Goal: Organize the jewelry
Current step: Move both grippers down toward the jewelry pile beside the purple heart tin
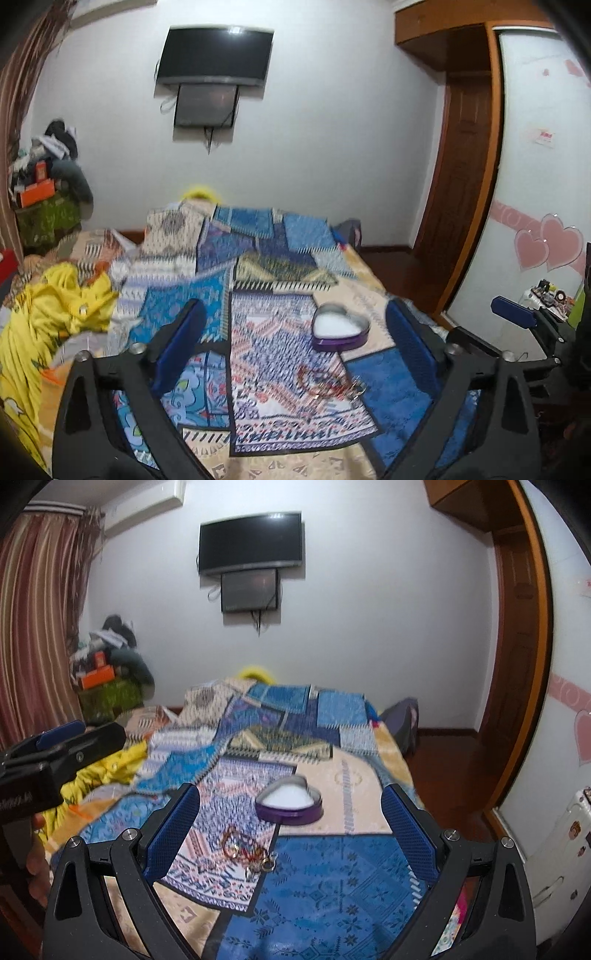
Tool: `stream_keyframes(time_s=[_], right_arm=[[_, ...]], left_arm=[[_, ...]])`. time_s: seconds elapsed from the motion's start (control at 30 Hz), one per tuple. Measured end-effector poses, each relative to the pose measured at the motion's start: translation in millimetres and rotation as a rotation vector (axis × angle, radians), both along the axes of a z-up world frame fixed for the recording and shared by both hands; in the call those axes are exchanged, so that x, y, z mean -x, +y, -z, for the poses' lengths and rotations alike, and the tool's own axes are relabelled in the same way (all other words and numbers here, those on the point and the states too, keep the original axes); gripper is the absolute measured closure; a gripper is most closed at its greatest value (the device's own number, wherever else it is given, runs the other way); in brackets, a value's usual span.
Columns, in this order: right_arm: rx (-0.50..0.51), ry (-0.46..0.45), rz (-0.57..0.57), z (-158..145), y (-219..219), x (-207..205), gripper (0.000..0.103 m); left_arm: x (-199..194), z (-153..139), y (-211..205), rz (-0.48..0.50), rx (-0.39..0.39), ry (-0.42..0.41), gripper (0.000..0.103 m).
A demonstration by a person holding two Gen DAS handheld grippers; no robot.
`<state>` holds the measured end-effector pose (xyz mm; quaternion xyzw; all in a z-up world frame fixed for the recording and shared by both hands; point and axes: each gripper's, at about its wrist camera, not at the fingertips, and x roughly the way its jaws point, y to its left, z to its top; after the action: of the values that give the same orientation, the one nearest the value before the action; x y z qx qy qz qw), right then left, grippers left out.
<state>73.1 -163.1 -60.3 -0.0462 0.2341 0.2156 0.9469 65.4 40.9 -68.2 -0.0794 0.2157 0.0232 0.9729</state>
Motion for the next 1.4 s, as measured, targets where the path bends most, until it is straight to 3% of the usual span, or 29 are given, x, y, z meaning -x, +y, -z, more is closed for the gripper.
stream_keyframes(time_s=[0.1, 0.3, 0.57, 0.77, 0.9, 1.4], right_arm=[[0.023, 0.073, -0.024, 13, 4, -11, 0.021], [0.045, 0.201, -0.095, 37, 6, -23, 0.049], [0.085, 0.316, -0.207, 66, 19, -28, 0.072], [0.078, 0.409, -0.259, 84, 24, -39, 0.081], [0.091, 0.429, -0.258, 93, 29, -45, 0.082], [0.121, 0.439, -0.242, 107, 36, -57, 0.082]], left_arm=[[-14, 21, 11, 0.003, 0.021, 0.084, 0.021], [-38, 65, 24, 0.064, 0.104, 0.252, 0.052], [-46, 98, 6, 0.167, 0.087, 0.359, 0.065], [-49, 115, -8, 0.231, 0.066, 0.414, 0.074], [-52, 124, -11, 0.267, 0.078, 0.445, 0.082], [-69, 142, -19, 0.306, 0.081, 0.494, 0.083]])
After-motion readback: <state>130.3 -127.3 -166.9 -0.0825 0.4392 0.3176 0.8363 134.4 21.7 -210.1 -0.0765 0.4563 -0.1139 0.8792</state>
